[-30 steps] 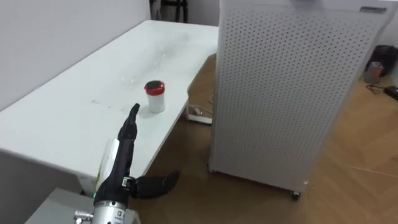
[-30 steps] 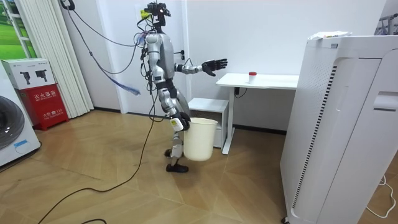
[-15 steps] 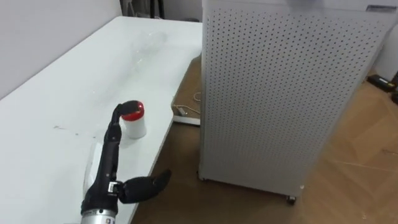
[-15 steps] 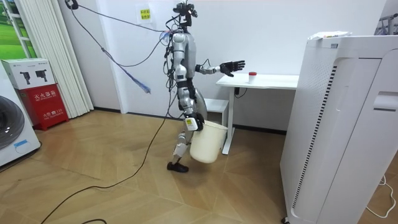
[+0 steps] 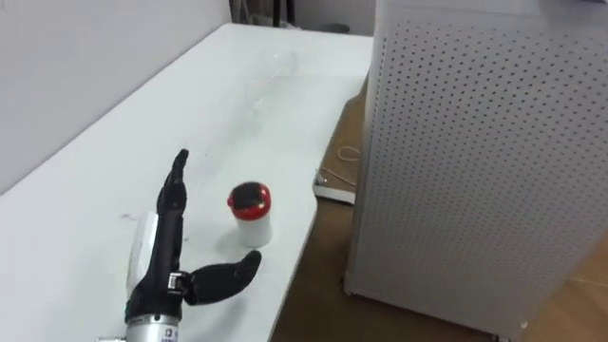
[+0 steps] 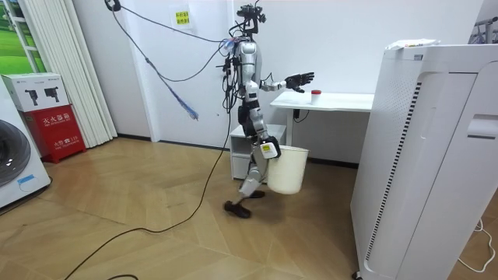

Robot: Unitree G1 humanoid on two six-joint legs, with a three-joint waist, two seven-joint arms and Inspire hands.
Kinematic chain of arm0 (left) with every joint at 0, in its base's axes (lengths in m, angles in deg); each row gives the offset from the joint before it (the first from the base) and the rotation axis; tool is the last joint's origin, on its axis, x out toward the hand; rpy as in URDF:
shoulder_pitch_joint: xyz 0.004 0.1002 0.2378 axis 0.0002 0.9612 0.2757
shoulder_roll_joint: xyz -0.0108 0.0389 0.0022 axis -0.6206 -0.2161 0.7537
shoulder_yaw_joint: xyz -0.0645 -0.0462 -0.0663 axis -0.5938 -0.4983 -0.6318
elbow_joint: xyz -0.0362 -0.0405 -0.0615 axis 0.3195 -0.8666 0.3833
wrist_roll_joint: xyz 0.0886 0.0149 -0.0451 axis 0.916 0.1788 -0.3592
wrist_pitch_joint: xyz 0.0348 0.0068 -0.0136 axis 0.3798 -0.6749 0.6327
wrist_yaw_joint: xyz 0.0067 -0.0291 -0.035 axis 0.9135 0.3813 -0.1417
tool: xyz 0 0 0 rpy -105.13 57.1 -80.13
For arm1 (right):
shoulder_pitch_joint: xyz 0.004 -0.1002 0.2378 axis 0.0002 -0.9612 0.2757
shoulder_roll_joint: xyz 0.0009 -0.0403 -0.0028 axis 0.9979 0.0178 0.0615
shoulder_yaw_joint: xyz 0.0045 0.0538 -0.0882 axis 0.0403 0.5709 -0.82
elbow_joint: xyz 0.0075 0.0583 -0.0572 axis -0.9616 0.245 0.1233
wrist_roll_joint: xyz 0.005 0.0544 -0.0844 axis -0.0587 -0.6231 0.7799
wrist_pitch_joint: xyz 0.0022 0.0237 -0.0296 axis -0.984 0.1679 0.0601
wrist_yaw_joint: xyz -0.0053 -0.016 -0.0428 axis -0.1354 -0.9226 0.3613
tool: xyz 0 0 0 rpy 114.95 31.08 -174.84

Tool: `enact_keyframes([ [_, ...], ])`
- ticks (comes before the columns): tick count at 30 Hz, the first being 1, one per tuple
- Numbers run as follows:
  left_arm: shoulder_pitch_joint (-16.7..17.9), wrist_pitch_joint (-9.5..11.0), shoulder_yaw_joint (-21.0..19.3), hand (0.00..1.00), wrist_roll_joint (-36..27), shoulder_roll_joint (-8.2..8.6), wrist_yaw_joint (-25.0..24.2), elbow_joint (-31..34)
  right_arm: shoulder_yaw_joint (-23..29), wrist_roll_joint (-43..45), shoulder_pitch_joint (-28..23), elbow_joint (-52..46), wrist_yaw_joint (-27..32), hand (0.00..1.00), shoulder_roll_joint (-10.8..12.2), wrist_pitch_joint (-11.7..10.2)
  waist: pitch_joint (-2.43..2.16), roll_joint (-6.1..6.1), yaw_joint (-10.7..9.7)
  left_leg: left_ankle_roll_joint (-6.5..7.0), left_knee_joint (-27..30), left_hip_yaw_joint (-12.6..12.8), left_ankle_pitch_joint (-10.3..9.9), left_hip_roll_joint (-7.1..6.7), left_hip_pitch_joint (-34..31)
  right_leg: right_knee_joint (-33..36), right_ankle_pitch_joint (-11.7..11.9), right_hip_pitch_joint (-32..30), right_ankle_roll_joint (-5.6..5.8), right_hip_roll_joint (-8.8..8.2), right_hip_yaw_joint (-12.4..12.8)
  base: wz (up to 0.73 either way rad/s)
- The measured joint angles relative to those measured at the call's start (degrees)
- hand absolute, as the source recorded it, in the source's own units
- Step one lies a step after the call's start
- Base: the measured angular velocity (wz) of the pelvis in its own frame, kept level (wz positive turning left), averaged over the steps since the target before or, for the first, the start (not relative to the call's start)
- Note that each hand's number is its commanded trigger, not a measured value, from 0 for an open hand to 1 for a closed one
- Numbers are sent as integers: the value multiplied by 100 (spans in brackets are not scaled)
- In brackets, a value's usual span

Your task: Pick garbage

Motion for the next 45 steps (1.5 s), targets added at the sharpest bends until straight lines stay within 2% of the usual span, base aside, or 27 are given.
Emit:
enact_keyframes([
  [1, -21, 25, 26, 0, -44, -4, 21, 0, 4, -1, 4, 0, -2, 100, -1, -24, -7, -22, -27, -30, -61, -105, 7, 5, 78, -567, 28, -99, 4, -25, 36, 38],
  [2, -28, 87, 41, 0, -47, -28, 25, 0, 7, -6, 14, 5, 0, 100, 11, -37, -17, -63, -35, -99, -57, -181, -25, 7, 119, -1284, 373, -183, 1, -50, 77, 43],
  [3, -21, 105, 55, 0, -72, -34, 25, -16, 6, 0, 24, 21, 4, 100, 15, -38, 3, -54, -54, -140, -37, -245, -49, 34, 145, -1396, 750, -179, 56, -38, 102, 46],
  [4, 17, 106, 114, 0, -106, -43, -1, -28, 8, 21, -7, 67, 3, 100, 30, -37, -78, -67, -69, -215, -80, -402, -54, 72, 218, -1643, 802, -37, 58, 84, 53, 34],
  [5, 11, 132, 135, 0, -179, -44, -5, -21, 1, 63, -6, 65, -10, 100, 28, -37, -97, -33, -37, -276, -166, -452, -51, 141, 305, -1840, 847, 150, 7, 207, -23, 26],
  [6, 13, 139, 136, 0, -222, -53, -4, -22, 0, 84, 4, 56, -42, 100, 38, -37, -92, -39, -32, -304, -235, -483, -39, 142, 356, -1888, 863, 234, -15, 254, -29, 12],
  [7, 31, 138, 153, 0, -348, -59, -11, -26, -19, 144, 7, 33, -108, 100, 49, -37, -61, -91, -32, -357, -362, -540, -4, 159, 441, -2004, 873, 331, -29, 293, -75, 11],
  [8, 63, 138, 209, 0, -482, -58, -28, -26, -31, 169, 30, 32, -109, 100, 39, -36, -58, -97, -14, -380, -434, -545, 10, 227, 479, -2095, 879, 388, -38, 335, -95, 11],
  [13, 203, 128, 388, 0, -993, -59, -381, -410, -300, 200, 49, 41, -196, 100, 4, 38, -48, -174, 67, -426, -677, -503, 38, 268, 680, -2305, 881, 568, -44, 404, -121, -1],
  [17, 228, 115, 498, 0, -1324, -94, -673, -724, -390, 200, 50, 27, -294, 100, 31, 34, -45, -384, 106, -426, -715, -499, 38, 272, 759, -2529, 905, 735, -49, 440, -107, -1],
  [19, 228, 86, 516, 0, -1445, -101, -824, -778, -395, 196, 48, 36, -292, 100, 29, 30, -49, -403, 105, -426, -716, -496, 38, 274, 791, -2685, 954, 851, -36, 457, -135, 6],
  [23, 222, 76, 524, 0, -1708, -155, -1045, -774, -415, 190, 42, 44, -250, 100, 28, 30, -36, -352, 107, -426, -836, -498, 38, 274, 905, -2781, 984, 947, -27, 470, -129, 0],
  [30, 238, 75, 516, 0, -2028, -146, -1175, -775, -453, 193, 39, 29, -274, 100, 32, 30, -22, -313, 113, -427, -932, -475, 38, 293, 966, -2780, 985, 949, -28, 503, -53, -1],
  [34, 267, 75, 501, 0, -2338, -143, -1164, -775, -451, 291, 31, 1, -281, 100, 37, 27, -28, -304, 115, -439, -947, -448, 45, 314, 978, -2779, 996, 945, -46, 532, -17, -2],
  [41, 289, 75, 433, 0, -2353, -124, -1017, -839, -391, 327, 12, 2, -282, 100, 35, 27, -71, -239, 121, -455, -939, -447, 55, 314, 993, -2779, 1009, 954, -67, 545, -34, 0],
  [45, 326, 82, 418, 0, -2514, -130, -902, -928, -388, 346, -55, 1, -248, 100, 39, 29, -79, -232, 120, -455, -941, -446, 55, 316, 1062, -2777, 1009, 1018, -67, 545, -40, 0],
])
